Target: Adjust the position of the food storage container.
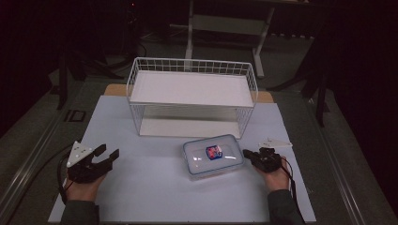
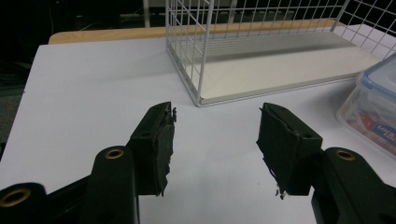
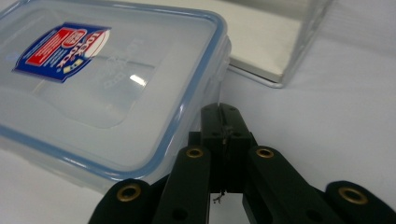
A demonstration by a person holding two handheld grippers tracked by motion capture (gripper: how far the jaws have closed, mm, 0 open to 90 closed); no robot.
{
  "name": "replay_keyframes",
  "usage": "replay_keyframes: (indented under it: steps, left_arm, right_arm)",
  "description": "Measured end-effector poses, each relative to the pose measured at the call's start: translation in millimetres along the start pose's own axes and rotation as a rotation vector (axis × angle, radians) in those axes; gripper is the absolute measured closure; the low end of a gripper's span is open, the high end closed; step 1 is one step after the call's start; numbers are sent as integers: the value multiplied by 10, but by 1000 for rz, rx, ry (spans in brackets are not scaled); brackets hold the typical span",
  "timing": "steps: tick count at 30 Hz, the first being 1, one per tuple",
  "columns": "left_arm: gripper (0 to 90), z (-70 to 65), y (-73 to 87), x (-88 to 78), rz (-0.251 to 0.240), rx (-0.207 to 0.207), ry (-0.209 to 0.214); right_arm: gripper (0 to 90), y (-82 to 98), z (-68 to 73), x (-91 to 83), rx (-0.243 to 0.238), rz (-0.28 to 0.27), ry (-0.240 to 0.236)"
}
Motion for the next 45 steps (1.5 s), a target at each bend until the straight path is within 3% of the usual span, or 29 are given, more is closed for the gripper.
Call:
replay_keyframes:
  steps: [15,22,31,39,45]
  left_arm:
    - [449,-18,4,11,2,5,9]
    - [447,-31,10,15,9,7,17]
    - [444,-69,12,27,17,14,44]
    - [441,-86,15,25,19,19,55]
    - [441,-78,7,28,17,13,55]
  right_arm:
    - [899,-44,344,132,-82,35,-83]
    - [899,-61,488,195,-99,37,-123]
    - [899,-83,705,266,-139,55,-167]
    - [861,-112,728,254,-141,49,-179]
    - [801,-151,694,181,-144,29,-152]
Point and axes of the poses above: each handheld gripper's, and its own axes: x roughly forward along the jaws, y roughly out of its underside, z roughly to its left, the point moved 7 cm from there along x, roughly forward along the jaws, and after that the axes turned 5 degrees about -y, right-handed, at the moved point
